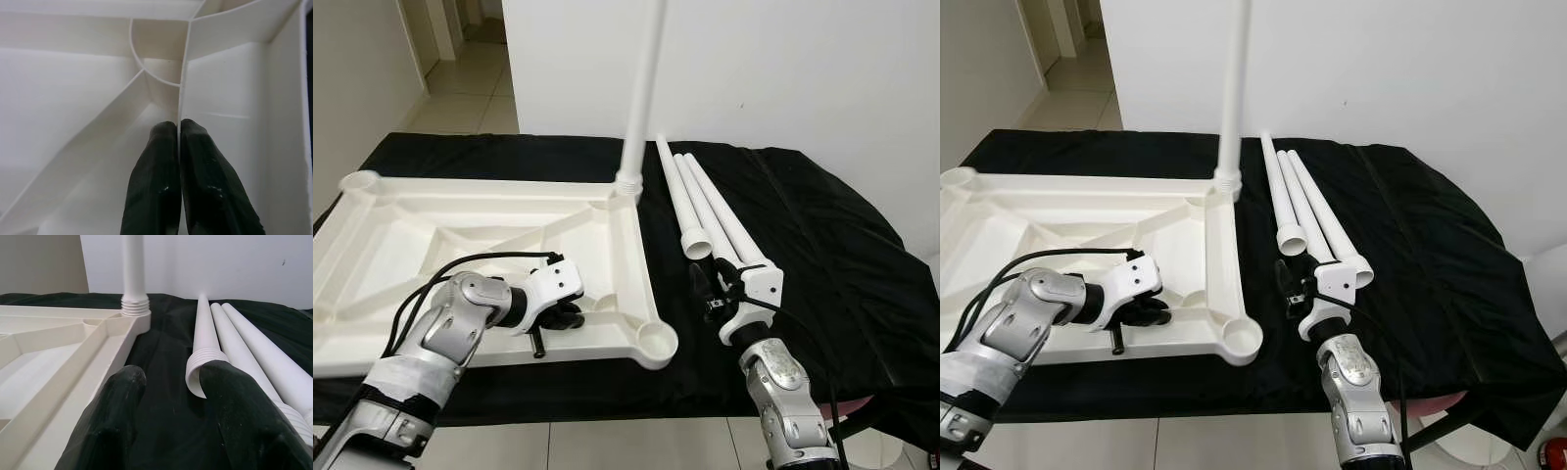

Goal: Building children table

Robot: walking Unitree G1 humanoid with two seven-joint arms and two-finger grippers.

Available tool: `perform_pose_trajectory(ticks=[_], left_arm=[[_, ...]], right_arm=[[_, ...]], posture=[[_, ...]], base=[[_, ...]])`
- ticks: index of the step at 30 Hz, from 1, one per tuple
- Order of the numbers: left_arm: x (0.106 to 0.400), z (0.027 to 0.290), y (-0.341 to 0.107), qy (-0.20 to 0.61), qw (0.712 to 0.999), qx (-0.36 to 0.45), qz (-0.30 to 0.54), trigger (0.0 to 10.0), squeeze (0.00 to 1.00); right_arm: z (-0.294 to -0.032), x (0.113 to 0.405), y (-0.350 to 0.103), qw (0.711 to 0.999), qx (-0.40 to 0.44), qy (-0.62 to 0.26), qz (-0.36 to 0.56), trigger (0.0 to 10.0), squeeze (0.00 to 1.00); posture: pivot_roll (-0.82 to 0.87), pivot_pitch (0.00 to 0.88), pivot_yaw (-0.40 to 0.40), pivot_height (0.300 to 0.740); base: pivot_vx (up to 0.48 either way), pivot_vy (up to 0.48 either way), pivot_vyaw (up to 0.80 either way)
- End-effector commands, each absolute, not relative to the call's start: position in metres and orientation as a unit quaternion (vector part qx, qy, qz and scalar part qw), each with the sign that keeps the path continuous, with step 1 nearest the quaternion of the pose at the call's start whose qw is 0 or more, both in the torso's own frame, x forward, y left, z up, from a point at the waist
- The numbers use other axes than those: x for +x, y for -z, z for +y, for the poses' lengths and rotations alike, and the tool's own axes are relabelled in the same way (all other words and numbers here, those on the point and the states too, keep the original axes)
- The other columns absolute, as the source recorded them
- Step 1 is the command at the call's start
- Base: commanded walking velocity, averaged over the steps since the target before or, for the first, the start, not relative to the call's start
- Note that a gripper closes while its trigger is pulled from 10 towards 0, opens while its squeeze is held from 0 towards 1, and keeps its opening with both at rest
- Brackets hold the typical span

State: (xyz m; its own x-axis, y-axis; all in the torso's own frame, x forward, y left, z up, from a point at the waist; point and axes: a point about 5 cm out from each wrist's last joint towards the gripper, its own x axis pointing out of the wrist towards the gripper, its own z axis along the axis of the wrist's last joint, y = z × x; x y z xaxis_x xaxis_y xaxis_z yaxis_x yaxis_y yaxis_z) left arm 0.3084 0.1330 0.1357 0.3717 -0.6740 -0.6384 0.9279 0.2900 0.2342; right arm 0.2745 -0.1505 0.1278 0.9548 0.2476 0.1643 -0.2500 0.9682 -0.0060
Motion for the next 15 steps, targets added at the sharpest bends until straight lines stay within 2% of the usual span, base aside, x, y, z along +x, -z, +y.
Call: perform_pose_trajectory(ticks=[1, 4, 6, 9, 10, 14, 15], left_arm=[[0.318, 0.146, -0.123, 0.394, 0.837, 0.303, 0.227, 0.0, 0.0], [0.323, 0.135, -0.127, 0.376, 0.857, 0.286, 0.207, 0.0, 0.0], [0.323, 0.135, -0.127, 0.376, 0.857, 0.286, 0.207, 0.0, 0.0], [0.325, 0.105, -0.135, 0.366, 0.88, 0.26, 0.154, 0.0, 0.0], [0.323, 0.095, -0.136, 0.374, 0.881, 0.253, 0.143, 0.0, 0.0], [0.322, 0.085, -0.14, 0.384, 0.88, 0.247, 0.129, 0.0, 0.0], [0.321, 0.08, -0.143, 0.392, 0.879, 0.246, 0.116, 3.5, 0.0]], right_arm=[[-0.153, 0.277, -0.128, 0.989, 0.006, -0.124, -0.077, 10.0, 0.0], [-0.152, 0.277, -0.128, 0.989, 0.005, -0.124, -0.078, 10.0, 0.0], [-0.152, 0.277, -0.128, 0.989, 0.005, -0.124, -0.078, 10.0, 0.0], [-0.15, 0.278, -0.128, 0.989, 0.007, -0.125, -0.079, 10.0, 0.0], [-0.149, 0.278, -0.128, 0.989, 0.007, -0.125, -0.079, 10.0, 0.0], [-0.149, 0.278, -0.128, 0.989, 0.008, -0.124, -0.08, 10.0, 0.0], [-0.149, 0.278, -0.128, 0.989, 0.008, -0.124, -0.08, 10.0, 0.0]], posture=[[-0.03, 0.0, -0.064, 0.74], [-0.03, 0.0, -0.065, 0.74], [-0.03, 0.0, -0.065, 0.74], [-0.03, 0.0, -0.064, 0.74], [-0.03, 0.0, -0.062, 0.74], [-0.03, 0.0, -0.061, 0.74], [-0.03, 0.0, -0.059, 0.74]], base=[[0.0, 0.0, 0.0], [0.0, 0.0, 0.0], [0.0, 0.0, 0.0], [0.0, 0.0, 0.0], [0.0, 0.0, 0.0], [0.0, 0.0, 0.0], [0.0, 0.0, 0.0]])
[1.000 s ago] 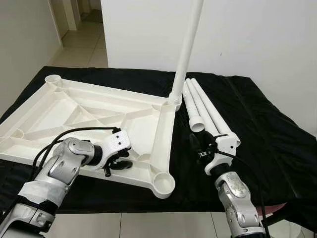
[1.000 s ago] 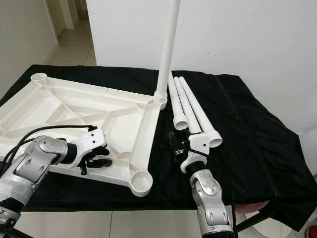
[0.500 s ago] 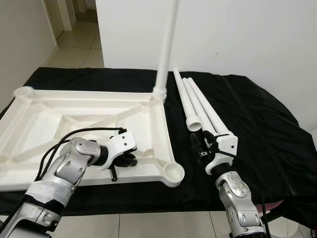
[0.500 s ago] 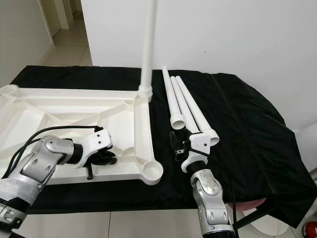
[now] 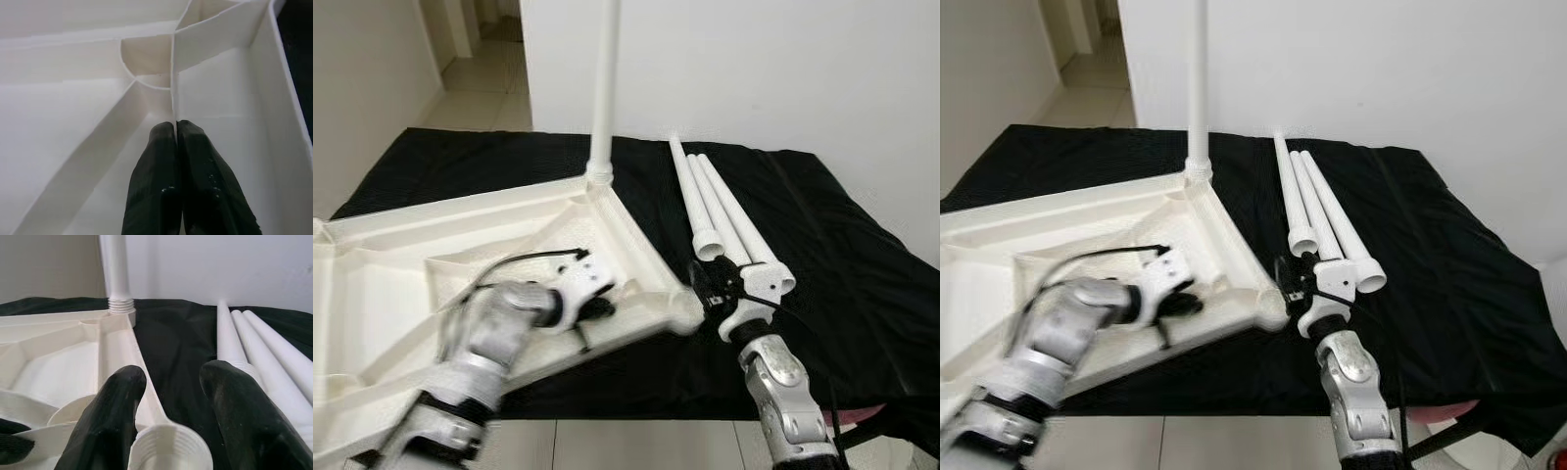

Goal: Building children table

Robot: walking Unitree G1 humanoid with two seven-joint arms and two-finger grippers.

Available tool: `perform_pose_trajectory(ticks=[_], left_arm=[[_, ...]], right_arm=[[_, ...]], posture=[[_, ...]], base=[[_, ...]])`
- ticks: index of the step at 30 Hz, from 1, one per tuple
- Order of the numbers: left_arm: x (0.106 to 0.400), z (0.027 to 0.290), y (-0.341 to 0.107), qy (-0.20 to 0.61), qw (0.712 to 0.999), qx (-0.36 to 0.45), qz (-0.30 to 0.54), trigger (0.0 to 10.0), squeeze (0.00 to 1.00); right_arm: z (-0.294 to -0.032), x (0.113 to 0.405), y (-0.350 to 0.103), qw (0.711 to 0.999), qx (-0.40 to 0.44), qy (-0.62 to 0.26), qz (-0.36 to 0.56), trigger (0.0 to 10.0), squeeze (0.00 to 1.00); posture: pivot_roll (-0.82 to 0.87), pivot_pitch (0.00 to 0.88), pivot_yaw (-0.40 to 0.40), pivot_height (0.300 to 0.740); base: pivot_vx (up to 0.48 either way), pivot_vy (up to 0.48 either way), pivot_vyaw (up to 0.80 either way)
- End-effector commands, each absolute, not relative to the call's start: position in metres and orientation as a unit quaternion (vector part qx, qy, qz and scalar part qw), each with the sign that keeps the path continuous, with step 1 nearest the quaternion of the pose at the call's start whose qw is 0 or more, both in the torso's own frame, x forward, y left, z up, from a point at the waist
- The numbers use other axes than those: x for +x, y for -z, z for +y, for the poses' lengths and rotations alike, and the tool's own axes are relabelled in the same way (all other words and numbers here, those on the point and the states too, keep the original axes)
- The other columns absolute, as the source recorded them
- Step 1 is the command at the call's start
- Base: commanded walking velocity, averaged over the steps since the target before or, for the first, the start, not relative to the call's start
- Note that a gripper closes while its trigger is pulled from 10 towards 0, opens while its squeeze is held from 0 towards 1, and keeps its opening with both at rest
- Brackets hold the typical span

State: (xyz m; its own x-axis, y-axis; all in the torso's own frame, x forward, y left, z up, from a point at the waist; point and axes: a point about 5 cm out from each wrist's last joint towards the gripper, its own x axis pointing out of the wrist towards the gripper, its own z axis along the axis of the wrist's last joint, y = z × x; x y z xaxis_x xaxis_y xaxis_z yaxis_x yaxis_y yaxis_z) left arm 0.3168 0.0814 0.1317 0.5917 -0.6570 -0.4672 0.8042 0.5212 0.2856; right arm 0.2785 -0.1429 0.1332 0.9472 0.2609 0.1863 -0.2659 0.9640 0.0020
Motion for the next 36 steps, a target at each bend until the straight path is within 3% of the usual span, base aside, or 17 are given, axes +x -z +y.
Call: perform_pose_trajectory(ticks=[1, 2, 5, 6, 15, 16, 36], left_arm=[[0.321, 0.08, -0.143, 0.392, 0.879, 0.246, 0.116, 3.5, 0.0], [0.319, 0.074, -0.148, 0.409, 0.874, 0.244, 0.094, 10.0, 0.0], [0.317, 0.071, -0.151, 0.42, 0.871, 0.243, 0.08, 10.0, 0.0], [0.316, 0.071, -0.153, 0.431, 0.864, 0.251, 0.072, 10.0, 1.0], [0.308, 0.077, -0.156, 0.474, 0.837, 0.265, 0.064, 10.0, 1.0], [0.306, 0.076, -0.157, 0.478, 0.833, 0.274, 0.052, 10.0, 0.0], [0.306, 0.063, -0.186, 0.432, 0.888, 0.155, -0.031, 10.0, 0.0]], right_arm=[[-0.149, 0.278, -0.128, 0.989, 0.008, -0.124, -0.08, 10.0, 0.0], [-0.148, 0.278, -0.128, 0.989, 0.009, -0.123, -0.08, 10.0, 0.0], [-0.148, 0.278, -0.128, 0.989, 0.009, -0.123, -0.08, 10.0, 0.0], [-0.148, 0.278, -0.128, 0.989, 0.009, -0.121, -0.081, 10.0, 0.0], [-0.148, 0.28, -0.128, 0.99, 0.011, -0.115, -0.084, 10.0, 0.0], [-0.149, 0.281, -0.129, 0.99, 0.012, -0.112, -0.086, 10.0, 0.0], [-0.183, 0.303, -0.134, 0.996, 0.004, 0.012, -0.089, 10.0, 0.0]], posture=[[-0.03, 0.0, -0.059, 0.74], [-0.03, 0.0, -0.056, 0.74], [-0.03, 0.0, -0.054, 0.74], [-0.03, 0.0, -0.053, 0.74], [-0.03, 0.0, -0.045, 0.74], [-0.02, 0.0, -0.043, 0.74], [-0.03, 0.0, -0.062, 0.74]], base=[[0.0, 0.0, 0.0], [0.0, 0.0, 0.0], [0.0, 0.0, 0.0], [0.0, 0.0, 0.0], [0.0, 0.0, 0.0], [0.0, 0.0, 0.0], [0.0, 0.0, 0.0]])
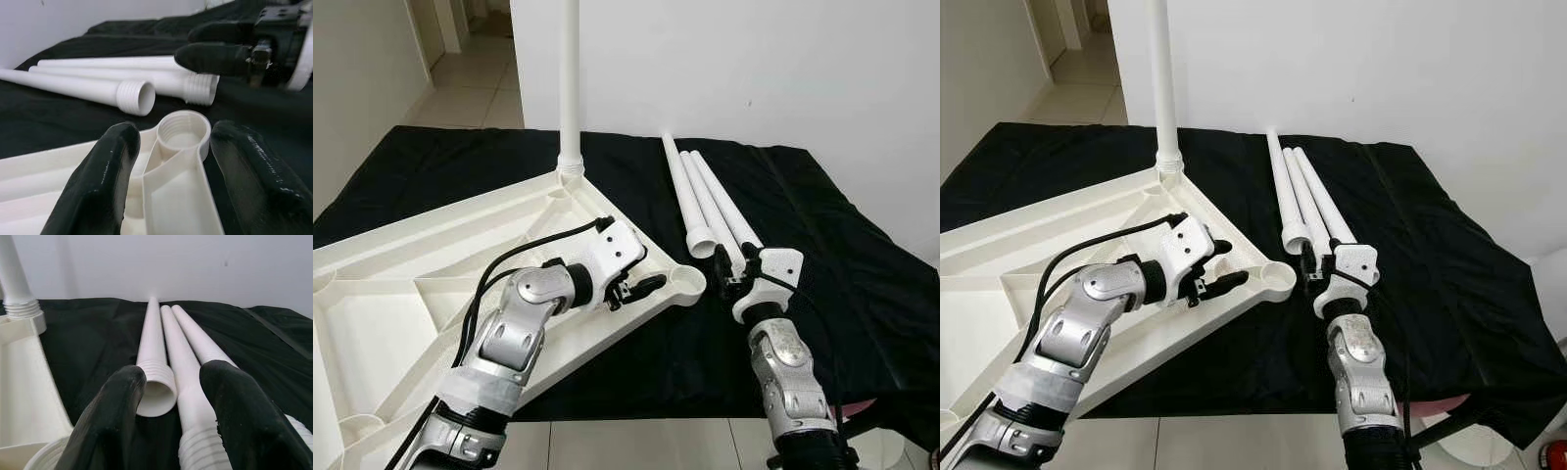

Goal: Building children table

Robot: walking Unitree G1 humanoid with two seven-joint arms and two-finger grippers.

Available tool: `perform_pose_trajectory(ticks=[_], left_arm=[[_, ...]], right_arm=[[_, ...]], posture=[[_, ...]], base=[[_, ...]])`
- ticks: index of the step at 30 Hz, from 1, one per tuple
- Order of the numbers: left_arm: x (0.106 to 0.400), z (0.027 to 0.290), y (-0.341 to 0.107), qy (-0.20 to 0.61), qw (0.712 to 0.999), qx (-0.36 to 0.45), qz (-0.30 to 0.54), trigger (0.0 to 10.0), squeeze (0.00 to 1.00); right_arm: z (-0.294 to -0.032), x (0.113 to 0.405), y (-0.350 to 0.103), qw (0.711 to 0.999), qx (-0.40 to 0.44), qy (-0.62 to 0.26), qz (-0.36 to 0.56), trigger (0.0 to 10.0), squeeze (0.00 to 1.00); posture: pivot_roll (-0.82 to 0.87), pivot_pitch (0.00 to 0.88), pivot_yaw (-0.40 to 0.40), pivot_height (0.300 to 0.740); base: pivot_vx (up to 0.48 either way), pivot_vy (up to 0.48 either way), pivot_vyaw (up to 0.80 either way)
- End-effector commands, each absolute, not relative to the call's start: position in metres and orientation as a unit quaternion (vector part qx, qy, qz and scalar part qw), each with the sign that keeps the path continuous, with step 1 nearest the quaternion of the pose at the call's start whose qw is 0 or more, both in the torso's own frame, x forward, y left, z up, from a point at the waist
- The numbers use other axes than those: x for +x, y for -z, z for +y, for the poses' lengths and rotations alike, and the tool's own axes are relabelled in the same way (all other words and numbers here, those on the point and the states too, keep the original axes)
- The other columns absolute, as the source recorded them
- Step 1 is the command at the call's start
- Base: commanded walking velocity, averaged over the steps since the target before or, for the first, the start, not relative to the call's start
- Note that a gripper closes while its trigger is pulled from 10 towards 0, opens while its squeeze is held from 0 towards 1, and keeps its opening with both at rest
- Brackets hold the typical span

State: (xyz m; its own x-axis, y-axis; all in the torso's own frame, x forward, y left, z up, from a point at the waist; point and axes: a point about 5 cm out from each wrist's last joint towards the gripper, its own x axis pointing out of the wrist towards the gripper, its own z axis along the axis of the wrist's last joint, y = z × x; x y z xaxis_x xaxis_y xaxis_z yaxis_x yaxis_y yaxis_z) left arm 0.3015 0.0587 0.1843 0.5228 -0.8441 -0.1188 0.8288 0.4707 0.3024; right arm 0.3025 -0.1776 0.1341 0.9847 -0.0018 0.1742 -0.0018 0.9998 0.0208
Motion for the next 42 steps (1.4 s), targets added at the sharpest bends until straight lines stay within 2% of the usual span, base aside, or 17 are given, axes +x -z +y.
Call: perform_pose_trajectory(ticks=[1, 3, 6, 22, 25, 30, 32, 35, 38, 42], left_arm=[[0.307, 0.062, -0.187, 0.42, 0.896, 0.139, -0.039, 10.0, 0.0], [0.311, 0.063, -0.191, 0.384, 0.915, 0.115, -0.047, 10.0, 0.0], [0.315, 0.063, -0.193, 0.367, 0.925, 0.086, -0.047, 10.0, 0.0], [0.334, 0.072, -0.186, 0.283, 0.959, 0.03, -0.014, 10.0, 0.0], [0.345, 0.08, -0.183, 0.202, 0.979, 0.006, 0.019, 10.0, 0.0], [0.35, 0.083, -0.183, 0.167, 0.986, -0.003, 0.029, 10.0, 0.0], [0.354, 0.091, -0.182, 0.108, 0.993, -0.021, 0.039, 10.0, 0.0], [0.354, 0.091, -0.182, 0.108, 0.993, -0.021, 0.039, 10.0, 0.0], [0.357, 0.109, -0.183, -0.026, 0.999, -0.032, 0.026, 10.0, 0.0], [0.354, 0.104, -0.184, -0.026, 0.999, -0.021, 0.008, 10.0, 0.0]], right_arm=[[-0.186, 0.305, -0.135, 0.996, 0.005, 0.025, -0.089, 10.0, 0.0], [-0.191, 0.308, -0.137, 0.995, 0.003, 0.041, -0.092, 10.0, 0.0], [-0.193, 0.311, -0.138, 0.994, 0.003, 0.049, -0.094, 10.0, 0.0], [-0.195, 0.319, -0.14, 0.992, 0.005, 0.074, -0.1, 10.0, 0.0], [-0.195, 0.32, -0.138, 0.991, 0.008, 0.083, -0.1, 10.0, 0.0], [-0.195, 0.32, -0.137, 0.991, 0.011, 0.087, -0.1, 10.0, 0.0], [-0.193, 0.321, -0.136, 0.991, 0.013, 0.088, -0.098, 10.0, 0.0], [-0.193, 0.321, -0.136, 0.991, 0.013, 0.088, -0.098, 10.0, 0.0], [-0.192, 0.324, -0.135, 0.991, 0.018, 0.093, -0.094, 10.0, 0.0], [-0.194, 0.326, -0.133, 0.991, 0.017, 0.1, -0.084, 10.0, 0.0]], posture=[[-0.03, 0.0, -0.062, 0.74], [-0.03, 0.0, -0.062, 0.74], [-0.04, 0.0, -0.064, 0.74], [-0.04, 0.0, -0.058, 0.74], [-0.03, 0.0, -0.054, 0.74], [-0.03, 0.0, -0.055, 0.74], [-0.03, 0.0, -0.054, 0.74], [-0.03, 0.0, -0.054, 0.74], [-0.05, 0.0, -0.067, 0.74], [-0.05, 0.0, -0.068, 0.74]], base=[[0.0, 0.0, 0.0], [0.0, 0.0, 0.0], [0.0, 0.0, 0.0], [0.0, 0.0, 0.0], [0.0, 0.0, 0.0], [0.0, 0.0, 0.0], [0.0, 0.0, 0.0], [0.0, 0.0, 0.0], [0.0, 0.0, 0.0], [0.0, 0.0, 0.0]])
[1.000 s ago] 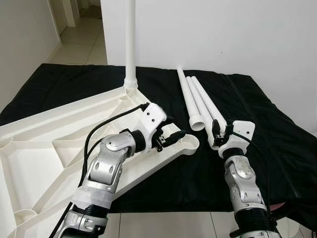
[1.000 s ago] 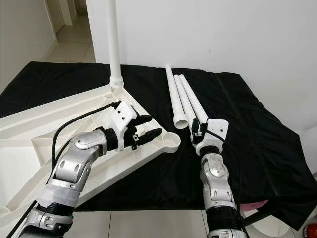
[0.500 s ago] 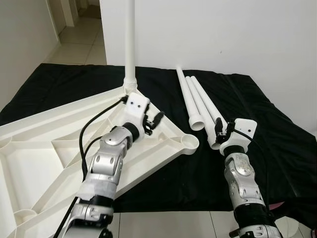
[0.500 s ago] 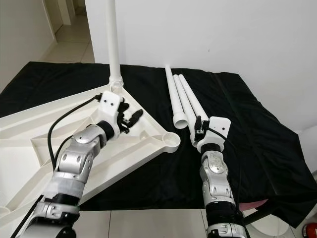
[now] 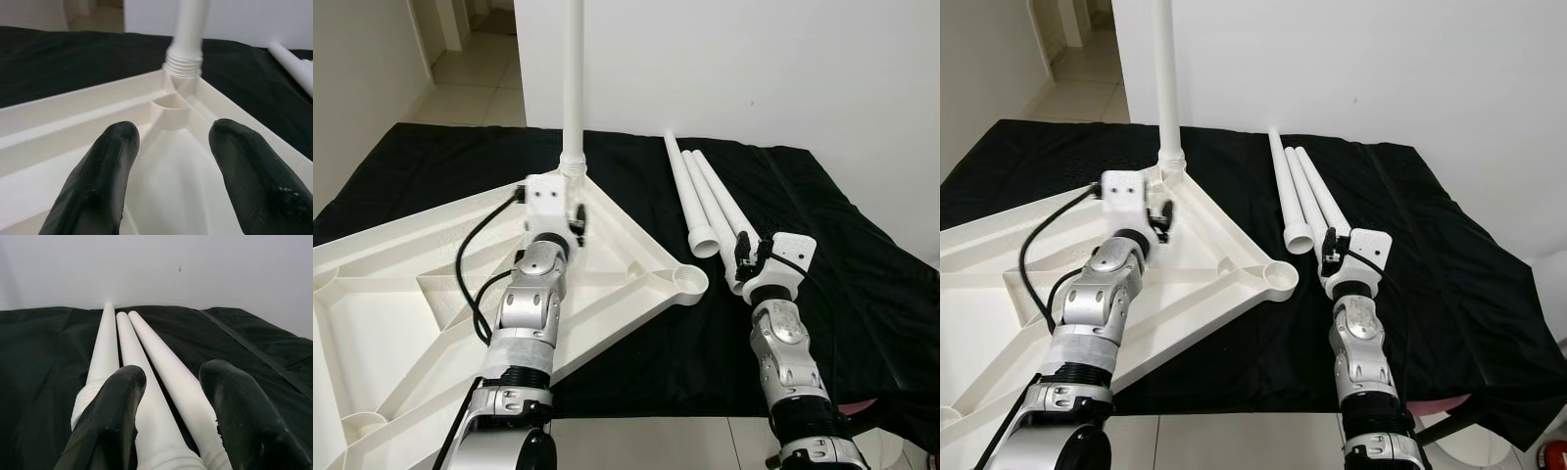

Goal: Building children table

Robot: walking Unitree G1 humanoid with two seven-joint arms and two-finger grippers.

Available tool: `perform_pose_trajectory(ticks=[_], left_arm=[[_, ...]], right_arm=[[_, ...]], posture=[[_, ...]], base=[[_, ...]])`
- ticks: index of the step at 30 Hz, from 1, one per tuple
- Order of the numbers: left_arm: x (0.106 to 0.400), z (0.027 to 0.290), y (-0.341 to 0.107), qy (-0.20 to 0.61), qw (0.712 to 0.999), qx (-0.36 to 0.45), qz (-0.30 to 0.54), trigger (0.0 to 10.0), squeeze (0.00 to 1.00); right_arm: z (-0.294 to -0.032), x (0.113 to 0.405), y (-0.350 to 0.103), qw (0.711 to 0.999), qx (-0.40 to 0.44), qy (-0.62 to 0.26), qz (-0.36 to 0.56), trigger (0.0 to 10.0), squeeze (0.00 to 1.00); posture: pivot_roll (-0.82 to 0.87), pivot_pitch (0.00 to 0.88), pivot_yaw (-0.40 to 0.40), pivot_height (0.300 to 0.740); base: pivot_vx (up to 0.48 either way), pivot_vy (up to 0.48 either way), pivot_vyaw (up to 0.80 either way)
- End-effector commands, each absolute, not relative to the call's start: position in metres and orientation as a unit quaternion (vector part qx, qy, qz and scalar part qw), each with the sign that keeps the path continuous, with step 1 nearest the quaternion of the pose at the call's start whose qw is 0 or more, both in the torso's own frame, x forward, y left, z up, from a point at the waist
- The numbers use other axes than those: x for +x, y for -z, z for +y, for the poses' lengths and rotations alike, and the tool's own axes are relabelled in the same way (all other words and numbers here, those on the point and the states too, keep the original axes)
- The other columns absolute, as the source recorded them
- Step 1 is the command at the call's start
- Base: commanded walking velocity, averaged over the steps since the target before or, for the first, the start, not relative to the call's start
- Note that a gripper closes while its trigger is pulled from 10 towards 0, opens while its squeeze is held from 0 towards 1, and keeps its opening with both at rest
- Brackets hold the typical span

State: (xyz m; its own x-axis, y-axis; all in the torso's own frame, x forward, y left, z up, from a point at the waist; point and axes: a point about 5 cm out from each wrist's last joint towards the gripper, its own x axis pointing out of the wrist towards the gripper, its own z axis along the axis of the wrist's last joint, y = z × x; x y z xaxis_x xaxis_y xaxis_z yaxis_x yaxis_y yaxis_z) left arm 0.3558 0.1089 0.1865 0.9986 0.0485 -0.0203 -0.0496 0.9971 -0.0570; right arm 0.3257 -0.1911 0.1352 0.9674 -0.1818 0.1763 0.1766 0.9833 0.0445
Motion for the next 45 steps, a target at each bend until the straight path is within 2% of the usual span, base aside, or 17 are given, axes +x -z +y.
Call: perform_pose_trajectory(ticks=[1, 6, 8, 10, 23, 30, 31, 38, 39, 40, 41, 45], left_arm=[[0.353, 0.1, -0.185, -0.012, 1.0, -0.012, -0.002, 10.0, 0.0], [0.349, 0.093, -0.189, 0.023, 0.999, -0.001, -0.03, 10.0, 0.0], [0.343, 0.085, -0.191, 0.079, 0.995, -0.03, -0.056, 10.0, 0.0], [0.34, 0.084, -0.192, 0.092, 0.993, -0.025, -0.074, 10.0, 0.0], [0.334, 0.09, -0.197, 0.08, 0.991, 0.007, -0.11, 10.0, 0.0], [0.332, 0.084, -0.197, 0.104, 0.987, 0.01, -0.119, 10.0, 0.0], [0.331, 0.082, -0.197, 0.109, 0.986, 0.012, -0.122, 10.0, 0.0], [0.331, 0.077, -0.201, 0.123, 0.984, 0.011, -0.127, 10.0, 0.0], [0.332, 0.077, -0.201, 0.122, 0.984, 0.012, -0.127, 10.0, 0.0], [0.332, 0.077, -0.201, 0.122, 0.984, 0.012, -0.127, 10.0, 0.0], [0.332, 0.077, -0.202, 0.123, 0.984, 0.012, -0.128, 10.0, 0.0], [0.332, 0.072, -0.203, 0.143, 0.982, 0.006, -0.122, 10.0, 0.0]], right_arm=[[-0.195, 0.327, -0.131, 0.992, 0.015, 0.1, -0.079, 10.0, 0.0], [-0.196, 0.328, -0.127, 0.993, 0.012, 0.099, -0.069, 10.0, 0.0], [-0.198, 0.328, -0.124, 0.994, 0.008, 0.092, -0.062, 10.0, 0.0], [-0.2, 0.328, -0.121, 0.995, 0.006, 0.085, -0.059, 10.0, 0.0], [-0.209, 0.314, -0.104, 0.995, 0.002, 0.091, -0.039, 10.0, 0.0], [-0.215, 0.312, -0.091, 0.996, 0.005, 0.088, -0.014, 10.0, 0.0], [-0.217, 0.313, -0.089, 0.996, 0.007, 0.084, -0.009, 10.0, 1.0], [-0.221, 0.319, -0.093, 0.998, 0.002, 0.06, -0.012, 10.0, 1.0], [-0.221, 0.321, -0.092, 0.999, 0.002, 0.05, -0.004, 10.0, 0.94], [-0.221, 0.321, -0.092, 0.999, 0.002, 0.05, -0.004, 10.0, 0.94], [-0.221, 0.323, -0.091, 0.999, 0.002, 0.043, 0.004, 10.0, 0.0], [-0.22, 0.329, -0.089, 1.0, 0.007, 0.022, 0.02, 10.0, 0.0]], posture=[[-0.05, 0.0, -0.068, 0.74], [-0.05, 0.0, -0.074, 0.74], [-0.04, 0.0, -0.08, 0.74], [-0.04, 0.0, -0.08, 0.74], [-0.03, 0.0, -0.089, 0.74], [-0.03, 0.0, -0.077, 0.74], [-0.03, 0.0, -0.075, 0.74], [-0.03, 0.0, -0.078, 0.74], [-0.03, 0.0, -0.078, 0.74], [-0.03, 0.0, -0.078, 0.74], [-0.03, 0.0, -0.077, 0.74], [-0.03, 0.0, -0.074, 0.74]], base=[[0.0, 0.0, 0.0], [0.0, 0.0, 0.0], [0.0, 0.0, 0.0], [0.0, 0.0, 0.0], [0.0, 0.0, 0.0], [0.0, 0.0, 0.0], [0.0, 0.0, 0.0], [0.0, 0.0, 0.0], [0.0, 0.0, 0.0], [0.0, 0.0, 0.0], [0.0, 0.0, 0.0], [0.0, 0.0, 0.0]])
